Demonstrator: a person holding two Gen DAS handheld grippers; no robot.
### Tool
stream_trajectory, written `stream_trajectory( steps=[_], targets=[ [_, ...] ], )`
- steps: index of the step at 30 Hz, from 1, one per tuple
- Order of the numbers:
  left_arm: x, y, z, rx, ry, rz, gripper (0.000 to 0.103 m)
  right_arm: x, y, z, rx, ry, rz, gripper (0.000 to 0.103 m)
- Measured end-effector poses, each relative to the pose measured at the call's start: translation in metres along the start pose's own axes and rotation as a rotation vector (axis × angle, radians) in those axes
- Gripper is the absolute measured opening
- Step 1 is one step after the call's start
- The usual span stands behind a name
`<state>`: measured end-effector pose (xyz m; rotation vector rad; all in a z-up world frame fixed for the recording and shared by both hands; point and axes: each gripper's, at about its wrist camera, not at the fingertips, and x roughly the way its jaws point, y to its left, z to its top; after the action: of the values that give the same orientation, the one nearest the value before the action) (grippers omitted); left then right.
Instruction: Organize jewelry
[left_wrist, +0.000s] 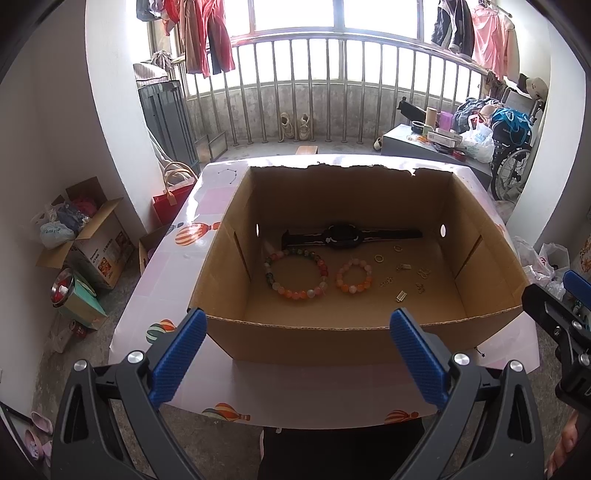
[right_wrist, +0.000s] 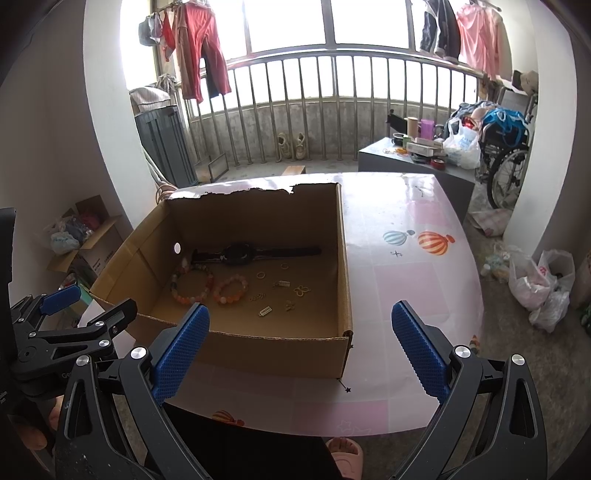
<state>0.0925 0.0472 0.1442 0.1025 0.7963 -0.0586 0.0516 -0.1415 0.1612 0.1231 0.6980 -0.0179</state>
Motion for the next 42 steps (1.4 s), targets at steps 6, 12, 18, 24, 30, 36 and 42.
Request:
stream_trajectory(
  steps=[6, 12, 18, 24, 30, 36, 42],
  targets=[
    [-0.0002, 0.0002, 0.0001, -0.002, 0.0, 0.0, 0.097, 0.0005, 0.0002, -0.0003, 0.0, 0.001, 0.001, 0.095],
    [-0.0005, 0.0003, -0.0001, -0.002, 0.0, 0.001, 0.097, 0.0005, 0.0004, -0.0001, 0.0, -0.001, 0.001, 0.095],
    [-0.0006, 0.0003, -0.0001, -0.001, 0.0, 0.0, 0.097, 0.0012, 0.0002, -0.001, -0.001, 0.001, 0.0, 0.095],
    [-0.0004, 0.0002, -0.0002, -0.002, -0.001, 0.0, 0.097, 0.0015, 0.0001, -0.0011, 0.0, 0.001, 0.0, 0.095],
    [-0.0009, 0.0002, -0.0005, -0.003, 0.0, 0.002, 0.097, 0.0018, -0.0005, -0.001, 0.002, 0.002, 0.003, 0.095],
    [-0.0011, 0.0, -0.0009, -0.003, -0.005, -0.002, 0.097, 0.0016, -0.0004, -0.0007, -0.001, 0.002, 0.003, 0.095],
    [-0.0014, -0.0016, -0.0004, 0.004, -0.007, -0.008, 0.097, 0.0028, -0.0011, -0.0006, -0.002, 0.001, 0.003, 0.095]
  ],
)
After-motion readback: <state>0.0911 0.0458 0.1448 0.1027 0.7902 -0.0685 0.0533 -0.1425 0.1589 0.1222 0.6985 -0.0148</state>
